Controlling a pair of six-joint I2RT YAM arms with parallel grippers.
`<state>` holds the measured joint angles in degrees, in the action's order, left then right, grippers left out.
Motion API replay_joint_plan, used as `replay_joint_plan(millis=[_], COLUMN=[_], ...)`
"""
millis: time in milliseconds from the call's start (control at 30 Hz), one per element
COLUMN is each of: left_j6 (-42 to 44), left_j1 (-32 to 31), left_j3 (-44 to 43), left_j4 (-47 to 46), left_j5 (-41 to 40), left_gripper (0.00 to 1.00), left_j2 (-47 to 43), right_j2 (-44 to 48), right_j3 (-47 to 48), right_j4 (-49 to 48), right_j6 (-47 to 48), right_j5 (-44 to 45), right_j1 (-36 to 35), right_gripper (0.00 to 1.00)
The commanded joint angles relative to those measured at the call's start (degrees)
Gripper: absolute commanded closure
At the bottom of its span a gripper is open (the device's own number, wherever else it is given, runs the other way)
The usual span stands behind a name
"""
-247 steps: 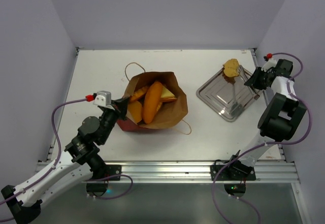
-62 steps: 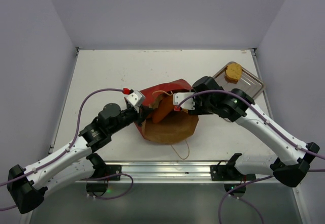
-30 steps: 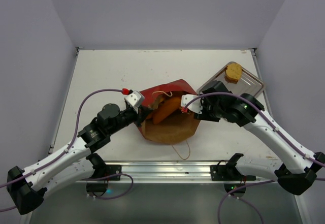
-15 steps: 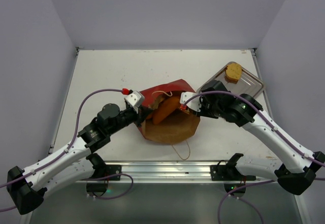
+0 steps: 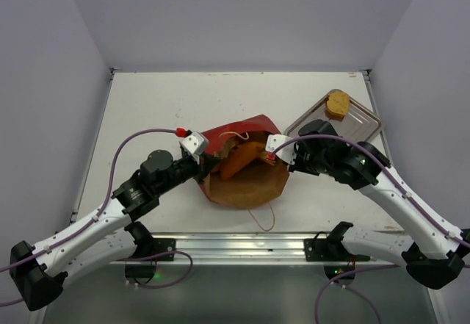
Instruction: Take the fake bread out of the paper bag
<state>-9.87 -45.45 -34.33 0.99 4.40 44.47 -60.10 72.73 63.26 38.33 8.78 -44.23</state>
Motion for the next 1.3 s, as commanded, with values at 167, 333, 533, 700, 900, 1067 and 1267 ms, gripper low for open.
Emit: replay_joint_plan(millis=[167, 333, 533, 700, 900, 1067, 1267], left_j6=[-2.9, -5.7, -7.5, -7.8, -7.5, -7.1, -6.7], left_j1=[-0.2, -0.2, -0.2, -0.2, -0.2, -0.2, -0.2], left_j3=[-3.5, -7.1, -8.9, -8.3, -7.1, -6.9, -7.6], left_j4=[-1.5, 1.4, 2.3, 2.6, 3.4, 5.3, 7.9], left_j5=[-7.4, -14.2, -19.3, -20.0, -20.3, -22.5, -25.2], left_gripper=[1.0, 1.0, 1.0, 1.0, 1.0, 1.0, 1.0], left_j2=[-2.3, -1.3, -0.3, -0.2, -1.5, -2.7, -2.9], right_j2=[4.5, 5.3, 5.4, 5.4, 6.0, 7.2, 7.6], right_j3=[5.2, 7.8, 12.0, 13.9, 14.5, 16.4, 20.5], right_j4=[1.5, 1.5, 0.7, -1.2, -5.3, -7.9, -8.1], right_j6=[-2.8, -2.8, -3.1, -3.7, -5.2, -6.0, -7.7], right_j5=[-8.2, -8.5, -9.7, -9.0, -7.5, -7.0, -8.2], right_j1=[1.6, 2.5, 4.1, 6.5, 9.2, 12.1, 14.3], right_gripper=[1.0, 1.0, 1.0, 1.0, 1.0, 1.0, 1.0])
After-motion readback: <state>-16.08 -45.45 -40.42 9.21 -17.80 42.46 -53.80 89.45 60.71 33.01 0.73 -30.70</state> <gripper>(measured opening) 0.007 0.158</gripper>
